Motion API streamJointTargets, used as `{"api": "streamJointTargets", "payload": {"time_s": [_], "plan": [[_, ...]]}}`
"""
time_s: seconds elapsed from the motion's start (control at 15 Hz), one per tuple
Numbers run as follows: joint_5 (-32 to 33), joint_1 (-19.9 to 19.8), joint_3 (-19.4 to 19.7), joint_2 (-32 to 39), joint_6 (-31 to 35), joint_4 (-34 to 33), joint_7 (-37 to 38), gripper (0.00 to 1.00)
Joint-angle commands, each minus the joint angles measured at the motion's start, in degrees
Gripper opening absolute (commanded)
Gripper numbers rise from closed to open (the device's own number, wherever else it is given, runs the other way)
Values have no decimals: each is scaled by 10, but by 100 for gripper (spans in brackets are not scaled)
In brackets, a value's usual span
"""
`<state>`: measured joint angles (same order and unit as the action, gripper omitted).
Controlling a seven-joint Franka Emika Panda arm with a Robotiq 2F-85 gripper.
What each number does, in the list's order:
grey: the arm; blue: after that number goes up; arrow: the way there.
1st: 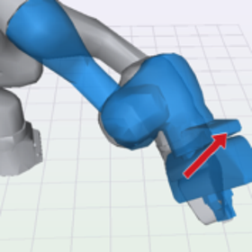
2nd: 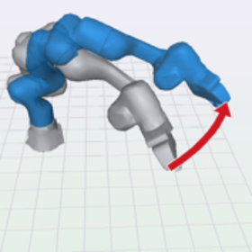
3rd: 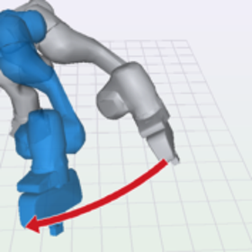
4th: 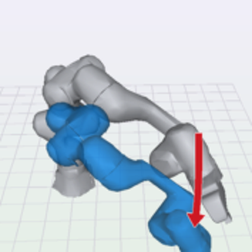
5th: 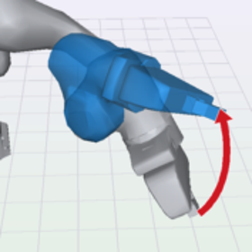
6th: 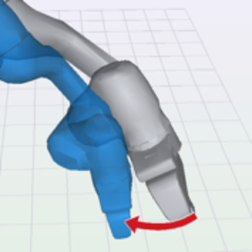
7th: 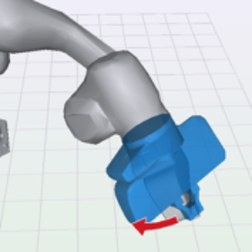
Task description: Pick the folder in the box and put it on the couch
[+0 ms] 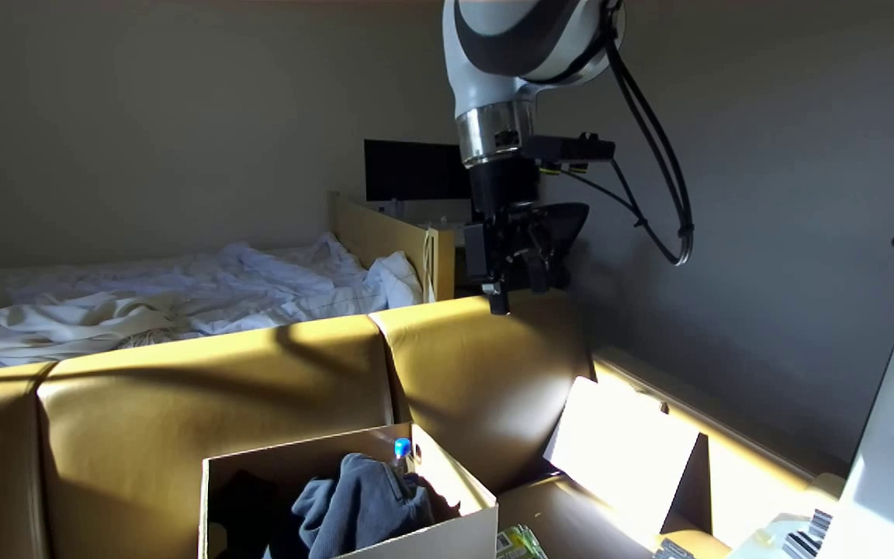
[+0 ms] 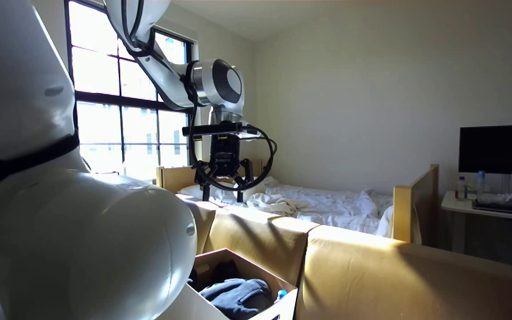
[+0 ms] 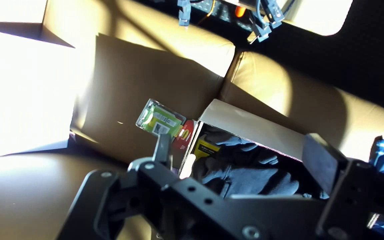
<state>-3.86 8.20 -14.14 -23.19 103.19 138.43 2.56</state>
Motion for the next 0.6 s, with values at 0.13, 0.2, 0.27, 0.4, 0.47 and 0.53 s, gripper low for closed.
{"api": "streamJointTargets", "payload": {"time_s": [0.13,0.2,0.27,0.4,0.47,0.53], "plan": [[57,15,-7,-4,-4,8,50,100],[57,18,-7,-4,-4,7,50,100],[56,18,-5,-3,-4,7,49,100],[56,18,-2,-3,-4,7,49,100],[56,18,-1,-3,-4,7,49,100],[56,17,-1,-3,-4,7,49,100]]}}
